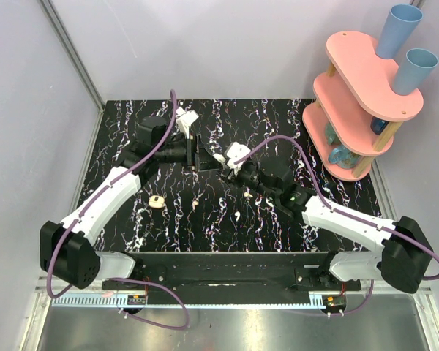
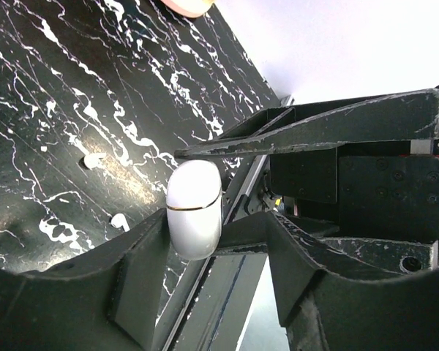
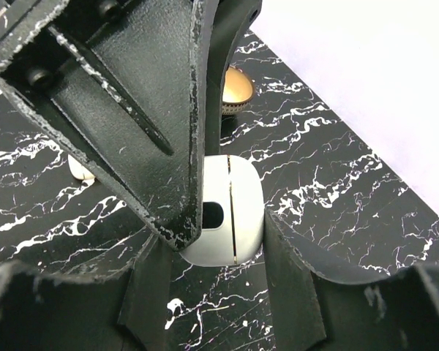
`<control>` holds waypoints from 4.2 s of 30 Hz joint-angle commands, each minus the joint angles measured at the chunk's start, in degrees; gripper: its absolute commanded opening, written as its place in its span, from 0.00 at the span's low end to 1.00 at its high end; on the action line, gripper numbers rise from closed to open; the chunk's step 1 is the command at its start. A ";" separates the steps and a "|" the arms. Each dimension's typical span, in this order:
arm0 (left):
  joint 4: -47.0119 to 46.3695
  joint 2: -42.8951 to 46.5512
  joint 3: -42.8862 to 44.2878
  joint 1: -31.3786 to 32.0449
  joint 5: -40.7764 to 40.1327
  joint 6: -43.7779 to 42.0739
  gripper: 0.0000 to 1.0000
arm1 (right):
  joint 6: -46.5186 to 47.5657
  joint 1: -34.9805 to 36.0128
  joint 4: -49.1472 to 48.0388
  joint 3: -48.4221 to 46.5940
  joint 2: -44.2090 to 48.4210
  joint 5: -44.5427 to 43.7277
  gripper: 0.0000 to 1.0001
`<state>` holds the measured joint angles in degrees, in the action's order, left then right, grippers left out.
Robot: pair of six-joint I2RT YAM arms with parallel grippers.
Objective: Insert the wireless bluetooth earbuds into the charging case
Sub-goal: Pass from the right arm to the left, then open the charging case.
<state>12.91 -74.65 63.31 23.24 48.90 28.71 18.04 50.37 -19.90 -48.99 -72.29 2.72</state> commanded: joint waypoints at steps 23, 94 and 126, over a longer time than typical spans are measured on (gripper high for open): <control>6.25 -0.85 3.40 0.31 2.78 -5.15 0.28 | 1.21 0.08 -5.50 0.74 0.57 0.62 0.00; -68.37 20.60 -29.82 1.98 -13.13 -13.06 0.00 | -95.90 -22.51 -16.83 -14.90 -8.39 42.98 0.92; -64.94 17.52 -27.27 3.65 -16.65 -18.95 0.00 | -103.12 -17.23 -20.09 -18.68 -15.68 48.16 0.66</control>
<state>-49.82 -57.08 33.56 26.61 32.95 11.51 -83.00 32.42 -35.53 -64.45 -87.72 47.86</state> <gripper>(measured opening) 0.328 0.657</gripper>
